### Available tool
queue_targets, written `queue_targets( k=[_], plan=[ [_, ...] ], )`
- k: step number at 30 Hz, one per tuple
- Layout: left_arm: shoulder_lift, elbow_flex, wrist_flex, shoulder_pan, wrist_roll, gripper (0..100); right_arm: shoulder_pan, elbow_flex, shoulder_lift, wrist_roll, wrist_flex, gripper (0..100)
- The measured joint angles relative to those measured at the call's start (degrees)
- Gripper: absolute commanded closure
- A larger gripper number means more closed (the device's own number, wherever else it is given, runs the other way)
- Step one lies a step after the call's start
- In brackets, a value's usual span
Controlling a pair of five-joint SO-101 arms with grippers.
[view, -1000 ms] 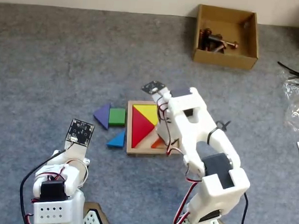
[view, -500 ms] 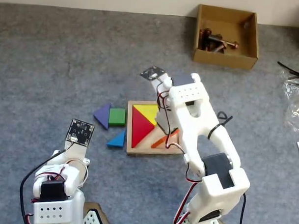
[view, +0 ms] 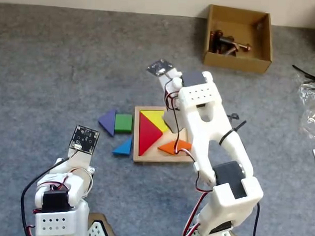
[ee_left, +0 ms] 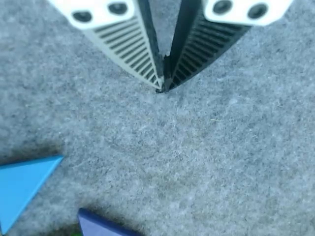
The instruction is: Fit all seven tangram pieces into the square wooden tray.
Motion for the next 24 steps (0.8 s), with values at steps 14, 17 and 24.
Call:
queue_targets(
  k=[14, 17, 24],
  plan=[
    [0.0, 0.0, 0.0, 0.0, 0.0, 99, 4.13, 0.44, 0.0, 0.0, 5.71, 99.3],
    [0.0, 0.0, 0.0, 0.0, 0.0, 99, 4.92, 0.44, 0.0, 0.0, 8.26, 99.3],
    [0.0, 0.0, 0.0, 0.0, 0.0, 99, 5.1, 4.92, 0.0, 0.09, 10.81, 99.3]
  ],
)
